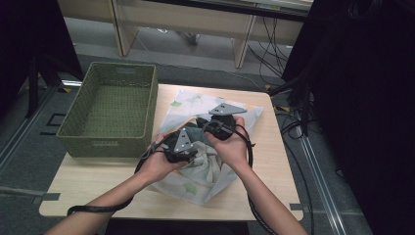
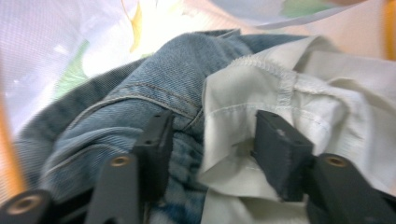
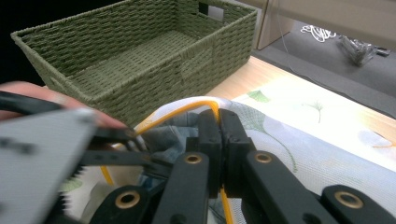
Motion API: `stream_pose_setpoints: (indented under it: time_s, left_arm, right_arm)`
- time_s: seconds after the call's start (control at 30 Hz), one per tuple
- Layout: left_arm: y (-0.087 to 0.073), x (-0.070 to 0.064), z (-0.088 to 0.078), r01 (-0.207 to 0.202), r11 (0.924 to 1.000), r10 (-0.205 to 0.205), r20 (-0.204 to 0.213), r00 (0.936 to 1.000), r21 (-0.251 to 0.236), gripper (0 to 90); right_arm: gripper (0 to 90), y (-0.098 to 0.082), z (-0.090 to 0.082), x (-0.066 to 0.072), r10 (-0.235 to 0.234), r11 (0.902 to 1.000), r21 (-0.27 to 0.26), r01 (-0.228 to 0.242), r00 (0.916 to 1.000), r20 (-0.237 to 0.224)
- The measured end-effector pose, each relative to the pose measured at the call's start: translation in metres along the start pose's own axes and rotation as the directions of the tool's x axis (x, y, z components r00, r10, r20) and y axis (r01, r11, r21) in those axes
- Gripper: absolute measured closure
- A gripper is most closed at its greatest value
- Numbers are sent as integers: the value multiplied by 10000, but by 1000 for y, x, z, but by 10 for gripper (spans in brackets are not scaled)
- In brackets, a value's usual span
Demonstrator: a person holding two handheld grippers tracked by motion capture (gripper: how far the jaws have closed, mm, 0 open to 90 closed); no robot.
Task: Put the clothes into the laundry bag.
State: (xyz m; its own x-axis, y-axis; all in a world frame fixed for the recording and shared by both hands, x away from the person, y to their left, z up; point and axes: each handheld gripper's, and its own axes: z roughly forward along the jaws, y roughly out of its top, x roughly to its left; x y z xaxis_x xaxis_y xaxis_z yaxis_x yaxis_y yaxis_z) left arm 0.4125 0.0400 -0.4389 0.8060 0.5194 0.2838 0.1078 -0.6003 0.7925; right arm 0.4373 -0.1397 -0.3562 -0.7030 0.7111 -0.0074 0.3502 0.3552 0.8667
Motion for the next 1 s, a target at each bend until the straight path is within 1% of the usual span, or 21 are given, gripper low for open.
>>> stream_pose_setpoints:
  time_s: [0.03,0.13,0.17,0.23,0.3,0.4,0.5,0.53,0.57,0.6,0.63,0.67,0.7,0.73,0.8,0.87,0.9,0.97,1.0]
  left_arm:
    - [0,-1,-5,-36,9999,37,76,10000,-101,412]
    - [-1,-5,-20,-337,9993,340,270,9991,-130,372]
    - [-3,-6,-23,-428,9991,430,333,9985,-76,361]
    - [-9,-8,-27,-695,9975,691,275,9972,146,344]
    - [-16,-9,-27,-946,9945,937,236,9953,438,332]
    - [-25,-8,-19,-1078,9907,1075,81,9942,825,328]
    - [-27,-6,-10,-1229,9872,1241,-52,9923,1019,330]
    - [-26,-5,-6,-1179,9875,1192,-63,9929,1048,333]
    - [-26,-5,-3,-1271,9852,1299,-169,9914,1154,342]
    - [-26,-5,1,-1249,9851,1287,-248,9914,1184,364]
    - [-25,-6,5,-1218,9850,1266,-325,9914,1220,387]
    - [-25,-6,10,-1277,9813,1339,-343,9904,1441,415]
    - [-26,-6,13,-1260,9801,1336,-402,9902,1531,450]
    - [-26,-6,16,-1429,9735,1524,-406,9875,1788,468]
    - [-28,-8,24,-1285,9729,1404,-494,9889,1925,515]
    - [-30,-9,29,-1215,9697,1338,-447,9900,2117,551]
    - [-31,-9,32,-1136,9702,1250,-404,9913,2142,576]
    - [-33,-10,37,-739,9763,859,-505,9950,2033,615]
    - [-33,-9,38,-784,9731,899,-433,9950,2166,638]
  right_arm:
    - [899,0,0,1,2,10000,-4,-2,10000,-7]
    - [898,0,0,2,-46,10000,-6,46,10000,-4]
    - [898,0,0,2,-50,10000,-1,50,10000,-33]
    - [897,0,0,2,-83,10000,41,83,10000,-27]
    - [897,0,0,2,-142,9999,32,142,9999,-43]
    - [896,1,1,3,-156,9999,49,156,9999,-50]
    - [896,0,1,4,-160,9998,79,161,9998,-100]
    - [896,0,1,4,-124,9999,98,125,9999,-106]
    - [896,0,1,4,-121,9999,116,122,9999,-95]
    - [896,0,1,5,43,9998,170,-41,9999,-94]
    - [896,-1,1,5,49,9998,169,-47,9999,-109]
    - [895,-1,1,3,-105,9998,143,107,9999,-123]
    - [896,-1,1,3,-147,9998,146,149,9998,-118]
    - [896,-1,1,3,-112,9998,160,114,9999,-121]
    - [896,-2,1,3,-187,9997,151,189,9997,-132]
    - [896,-2,2,4,-179,9997,184,182,9997,-176]
    - [896,-2,2,4,-189,9996,191,192,9997,-170]
    - [897,-2,2,4,-175,9996,204,179,9997,-189]
    - [897,-2,2,4,-179,9996,207,183,9997,-184]
